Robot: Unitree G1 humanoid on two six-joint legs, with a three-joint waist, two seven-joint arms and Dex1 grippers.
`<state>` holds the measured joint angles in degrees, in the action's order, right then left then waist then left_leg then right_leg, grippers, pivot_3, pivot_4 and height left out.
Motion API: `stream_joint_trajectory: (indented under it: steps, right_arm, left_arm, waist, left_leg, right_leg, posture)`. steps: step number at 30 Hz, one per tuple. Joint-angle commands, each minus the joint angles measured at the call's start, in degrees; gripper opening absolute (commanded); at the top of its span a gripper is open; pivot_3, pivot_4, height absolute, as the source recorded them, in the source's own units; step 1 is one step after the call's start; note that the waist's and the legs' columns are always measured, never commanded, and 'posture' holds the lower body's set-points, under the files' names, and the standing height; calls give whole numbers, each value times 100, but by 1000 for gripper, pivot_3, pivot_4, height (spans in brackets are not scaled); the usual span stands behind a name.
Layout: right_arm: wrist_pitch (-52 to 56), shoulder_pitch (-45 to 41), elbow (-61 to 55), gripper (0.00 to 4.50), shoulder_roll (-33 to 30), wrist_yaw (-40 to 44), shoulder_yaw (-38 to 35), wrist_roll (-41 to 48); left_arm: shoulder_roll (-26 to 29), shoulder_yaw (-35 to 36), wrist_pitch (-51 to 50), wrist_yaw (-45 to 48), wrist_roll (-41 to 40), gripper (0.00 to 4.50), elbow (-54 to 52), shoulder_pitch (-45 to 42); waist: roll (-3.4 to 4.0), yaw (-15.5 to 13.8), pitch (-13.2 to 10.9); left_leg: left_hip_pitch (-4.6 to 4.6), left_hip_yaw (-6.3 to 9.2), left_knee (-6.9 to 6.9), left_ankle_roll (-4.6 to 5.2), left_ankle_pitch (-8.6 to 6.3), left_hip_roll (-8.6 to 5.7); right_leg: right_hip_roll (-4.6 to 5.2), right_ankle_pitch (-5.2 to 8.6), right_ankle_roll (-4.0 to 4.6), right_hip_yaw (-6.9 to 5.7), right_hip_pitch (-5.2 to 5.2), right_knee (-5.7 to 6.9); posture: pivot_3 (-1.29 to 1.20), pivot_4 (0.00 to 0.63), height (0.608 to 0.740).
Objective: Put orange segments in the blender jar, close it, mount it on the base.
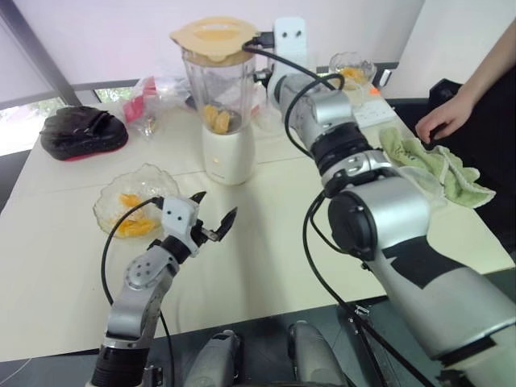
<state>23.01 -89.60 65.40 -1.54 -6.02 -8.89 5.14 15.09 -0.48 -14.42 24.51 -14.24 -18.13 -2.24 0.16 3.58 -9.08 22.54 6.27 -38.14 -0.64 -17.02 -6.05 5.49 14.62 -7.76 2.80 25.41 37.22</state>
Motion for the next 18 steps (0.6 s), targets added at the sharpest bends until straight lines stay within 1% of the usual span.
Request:
stream_joint_trajectory:
  steps: [1,2,6,10,13,15,17,18]
  right_arm:
    - [10,-6,-313,2033,-29,114,173,-135]
    - [32,2,-339,2414,-33,131,196,-143]
    - [101,61,-423,4485,-69,135,304,-240]
    - [178,244,-540,4485,-103,179,394,-318]
    - [319,747,-1020,4485,-144,280,545,-412]
    - [715,1346,-1757,4485,-185,555,606,-324]
    - [1044,2123,-2913,4485,-210,1275,583,102]
    - [1196,2623,-3701,4485,-303,1666,664,291]
  left_arm:
    - [42,-5,91,26,25,4500,-34,-59]
    - [39,-10,93,29,28,4500,-26,-67]
    - [38,-31,121,55,24,4500,31,-101]
    - [44,-44,139,78,16,4500,63,-110]
    - [44,-51,133,96,9,4500,70,-115]
    - [58,-27,109,108,-12,4500,39,-109]
    - [82,14,107,115,-29,4500,-6,-88]
    - [74,83,63,98,-104,4500,-57,-100]
  waist:
    - [0,8,0]
    - [0,15,0]
    - [0,39,0]
    - [0,39,0]
    - [-1,33,2]
    - [-4,23,4]
    - [-6,17,5]
    - [-6,18,5]
  left_leg:
    - [0,0,0,0,0,0]
    - [0,1,0,0,0,0]
    - [0,0,0,0,0,0]
    - [0,0,1,0,0,1]
    - [-1,0,0,0,0,1]
    - [-1,0,-2,0,0,0]
    - [-1,1,-4,0,0,0]
    - [0,4,-6,1,0,0]
  right_leg:
    - [0,0,0,0,0,1]
    - [0,0,0,0,0,1]
    - [0,0,0,0,2,1]
    - [-1,0,0,0,3,2]
    - [-1,0,0,0,1,1]
    - [1,0,0,0,-1,1]
    - [1,0,0,-1,-3,1]
    - [1,0,0,-2,-4,1]
  posture:
    - [0,150,740]
    - [0,150,740]
    - [0,150,740]
    - [0,150,740]
    - [0,150,740]
    - [0,150,740]
    - [0,150,740]
    - [0,150,740]
